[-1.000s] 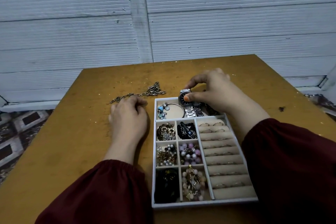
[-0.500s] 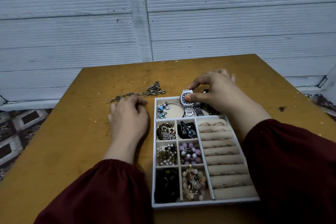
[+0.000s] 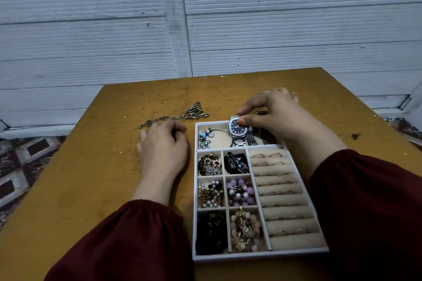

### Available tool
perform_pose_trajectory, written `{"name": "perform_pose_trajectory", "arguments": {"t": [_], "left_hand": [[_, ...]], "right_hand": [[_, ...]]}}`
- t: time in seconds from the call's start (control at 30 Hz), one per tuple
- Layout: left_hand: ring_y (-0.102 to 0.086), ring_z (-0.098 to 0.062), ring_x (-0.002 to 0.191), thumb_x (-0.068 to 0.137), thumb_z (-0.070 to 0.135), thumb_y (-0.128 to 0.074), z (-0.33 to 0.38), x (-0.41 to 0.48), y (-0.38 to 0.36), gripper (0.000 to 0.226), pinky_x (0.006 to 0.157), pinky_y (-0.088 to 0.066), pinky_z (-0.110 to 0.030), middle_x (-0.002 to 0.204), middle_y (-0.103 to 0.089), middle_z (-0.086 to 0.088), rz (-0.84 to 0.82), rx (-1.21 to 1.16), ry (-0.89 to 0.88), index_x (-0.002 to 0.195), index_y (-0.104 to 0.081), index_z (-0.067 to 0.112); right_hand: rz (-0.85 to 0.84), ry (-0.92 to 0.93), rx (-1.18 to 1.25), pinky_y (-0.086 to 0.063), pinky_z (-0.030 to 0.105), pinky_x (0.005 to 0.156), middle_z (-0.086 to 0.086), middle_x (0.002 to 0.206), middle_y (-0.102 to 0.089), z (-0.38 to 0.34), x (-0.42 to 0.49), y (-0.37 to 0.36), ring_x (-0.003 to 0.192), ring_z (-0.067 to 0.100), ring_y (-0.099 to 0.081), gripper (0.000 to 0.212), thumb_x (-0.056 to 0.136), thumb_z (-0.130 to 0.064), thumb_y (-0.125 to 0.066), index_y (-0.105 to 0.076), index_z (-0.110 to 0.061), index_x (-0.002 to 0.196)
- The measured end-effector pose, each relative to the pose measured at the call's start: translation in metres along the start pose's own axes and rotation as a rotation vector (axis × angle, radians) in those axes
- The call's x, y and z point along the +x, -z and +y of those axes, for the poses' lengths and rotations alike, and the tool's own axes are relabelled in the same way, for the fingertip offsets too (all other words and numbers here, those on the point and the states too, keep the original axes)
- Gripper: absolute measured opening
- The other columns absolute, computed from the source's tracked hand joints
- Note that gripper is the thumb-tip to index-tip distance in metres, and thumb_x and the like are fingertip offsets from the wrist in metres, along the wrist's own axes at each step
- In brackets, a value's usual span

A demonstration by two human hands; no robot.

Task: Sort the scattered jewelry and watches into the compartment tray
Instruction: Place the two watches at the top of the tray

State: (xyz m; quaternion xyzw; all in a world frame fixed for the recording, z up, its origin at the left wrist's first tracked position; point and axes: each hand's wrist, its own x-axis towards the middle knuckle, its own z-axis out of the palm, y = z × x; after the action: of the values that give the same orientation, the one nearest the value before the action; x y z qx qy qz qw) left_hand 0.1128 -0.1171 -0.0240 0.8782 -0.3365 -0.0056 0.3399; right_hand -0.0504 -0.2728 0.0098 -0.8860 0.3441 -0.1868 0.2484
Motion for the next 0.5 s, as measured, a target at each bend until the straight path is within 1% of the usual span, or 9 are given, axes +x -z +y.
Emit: {"name": "perform_pose_trajectory", "arguments": {"t": [0.07,0.13,0.37,0.4,0.43,0.47,0.5], "left_hand": [[-0.043,-0.026,0.119,0.091,0.019,-0.049,0.000,0.000,0.000,0.023,0.096,-0.033,-0.040,0.116,-0.063,-0.001,0.000,-0.001,-0.001,0.103,-0.067,0.028],[-0.041,-0.026,0.119,0.092,0.020,-0.049,0.000,0.000,0.000,0.023,0.097,-0.032,-0.040,0.116,-0.063,0.000,-0.006,0.002,0.001,0.104,-0.067,0.028],[-0.043,-0.029,0.118,0.091,0.019,-0.050,0.000,0.000,0.000,0.023,0.096,-0.033,-0.039,0.116,-0.064,-0.002,-0.004,0.014,-0.004,0.102,-0.067,0.030],[-0.043,-0.029,0.118,0.091,0.019,-0.050,0.001,0.000,0.000,0.023,0.096,-0.034,-0.039,0.116,-0.063,-0.002,-0.002,0.013,-0.005,0.102,-0.067,0.030],[-0.043,-0.029,0.118,0.091,0.019,-0.050,0.001,0.000,0.000,0.023,0.096,-0.034,-0.039,0.116,-0.063,-0.002,0.000,0.012,-0.008,0.101,-0.067,0.030],[-0.043,-0.029,0.118,0.091,0.019,-0.050,0.000,-0.001,0.000,0.023,0.096,-0.034,-0.039,0.116,-0.063,-0.002,0.001,0.011,-0.012,0.101,-0.067,0.030],[-0.043,-0.028,0.117,0.091,0.019,-0.050,0.000,-0.001,0.000,0.023,0.095,-0.034,-0.039,0.116,-0.064,-0.002,0.002,0.010,-0.017,0.101,-0.067,0.030]], "right_hand": [[0.008,0.012,0.009,-0.013,0.031,0.086,-0.009,0.120,-0.058,-0.001,0.001,-0.002,0.126,0.019,-0.026,0.013,0.072,-0.050,-0.073,-0.068,-0.046,0.084],[0.011,0.014,0.024,-0.011,0.029,0.084,-0.006,0.124,-0.057,-0.001,0.002,-0.005,0.127,0.020,-0.026,0.011,0.072,-0.050,-0.073,-0.067,-0.048,0.082],[0.008,0.001,0.037,-0.015,0.033,0.088,-0.007,0.122,-0.056,0.005,0.006,-0.009,0.125,0.022,-0.028,0.015,0.069,-0.057,-0.072,-0.068,-0.051,0.081],[0.010,-0.004,0.059,-0.019,0.033,0.091,-0.006,0.122,-0.056,0.007,0.007,-0.010,0.124,0.023,-0.032,0.018,0.065,-0.061,-0.072,-0.068,-0.053,0.081],[0.012,-0.008,0.101,-0.026,0.036,0.096,-0.004,0.120,-0.056,0.008,0.007,-0.011,0.122,0.025,-0.037,0.024,0.060,-0.066,-0.071,-0.068,-0.055,0.081],[0.017,-0.016,0.153,-0.035,0.041,0.099,-0.002,0.118,-0.057,0.009,0.008,-0.010,0.119,0.027,-0.044,0.032,0.054,-0.071,-0.069,-0.067,-0.057,0.083],[0.017,-0.028,0.202,-0.040,0.048,0.100,-0.001,0.117,-0.058,0.009,0.009,-0.009,0.117,0.028,-0.049,0.040,0.050,-0.074,-0.066,-0.067,-0.057,0.086]]}}
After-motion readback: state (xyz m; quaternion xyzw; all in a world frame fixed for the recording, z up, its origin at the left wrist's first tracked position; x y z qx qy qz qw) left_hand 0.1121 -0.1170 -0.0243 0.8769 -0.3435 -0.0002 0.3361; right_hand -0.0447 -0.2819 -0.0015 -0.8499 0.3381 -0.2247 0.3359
